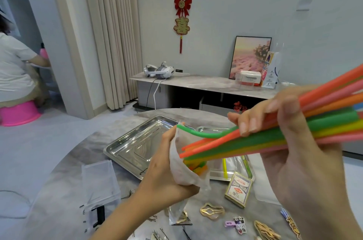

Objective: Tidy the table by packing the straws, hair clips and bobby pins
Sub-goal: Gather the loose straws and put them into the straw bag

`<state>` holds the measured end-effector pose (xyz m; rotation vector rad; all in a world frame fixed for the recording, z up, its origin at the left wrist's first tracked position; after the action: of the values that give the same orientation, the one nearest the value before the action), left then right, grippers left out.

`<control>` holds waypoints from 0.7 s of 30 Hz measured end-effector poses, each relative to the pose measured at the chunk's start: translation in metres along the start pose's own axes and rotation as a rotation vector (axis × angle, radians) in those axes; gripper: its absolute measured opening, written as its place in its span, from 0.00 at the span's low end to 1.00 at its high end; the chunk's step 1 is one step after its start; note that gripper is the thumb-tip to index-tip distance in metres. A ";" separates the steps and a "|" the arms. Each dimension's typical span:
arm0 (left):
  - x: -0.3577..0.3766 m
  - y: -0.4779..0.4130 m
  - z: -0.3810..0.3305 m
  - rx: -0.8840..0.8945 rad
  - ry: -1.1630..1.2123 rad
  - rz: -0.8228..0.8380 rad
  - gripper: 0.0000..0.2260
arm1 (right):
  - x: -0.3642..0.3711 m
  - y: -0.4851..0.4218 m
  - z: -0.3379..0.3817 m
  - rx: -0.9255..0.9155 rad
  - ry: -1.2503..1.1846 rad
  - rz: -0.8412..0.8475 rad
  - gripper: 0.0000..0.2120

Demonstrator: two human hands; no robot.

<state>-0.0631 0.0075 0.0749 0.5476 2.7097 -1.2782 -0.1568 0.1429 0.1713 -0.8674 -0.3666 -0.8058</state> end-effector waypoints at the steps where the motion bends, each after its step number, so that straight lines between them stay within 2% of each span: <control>1: 0.000 0.000 0.002 -0.031 -0.017 -0.006 0.45 | 0.003 -0.007 0.005 0.047 -0.065 0.081 0.06; 2: 0.000 0.002 0.006 -0.031 -0.033 -0.011 0.45 | 0.006 -0.012 0.011 0.046 -0.005 0.122 0.07; 5: -0.001 0.002 0.006 0.006 -0.069 -0.021 0.45 | -0.001 -0.015 0.003 0.120 -0.010 0.019 0.08; 10: -0.005 0.001 0.003 0.029 -0.128 -0.009 0.47 | -0.007 -0.021 0.009 0.029 0.032 0.049 0.08; 13: -0.003 0.001 -0.005 0.106 -0.163 0.023 0.48 | -0.005 -0.020 0.007 0.000 0.025 0.060 0.08; 17: 0.002 0.005 -0.007 0.173 -0.227 0.102 0.50 | -0.011 -0.020 -0.001 0.046 -0.016 -0.045 0.07; 21: 0.005 0.007 -0.010 0.157 -0.218 0.171 0.47 | -0.003 -0.017 -0.005 0.013 0.051 0.077 0.06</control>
<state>-0.0643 0.0202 0.0755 0.6016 2.3474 -1.4209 -0.1721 0.1339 0.1755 -0.8421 -0.2915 -0.7524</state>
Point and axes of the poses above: each hand's wrist, its own y-axis away from the middle knuckle, its own x-axis out of the palm, z = x × y, the point moved 7 cm from there along -y, towards the middle knuckle, and after that the axes turned 15 degrees about -z, right-handed, at the moved point
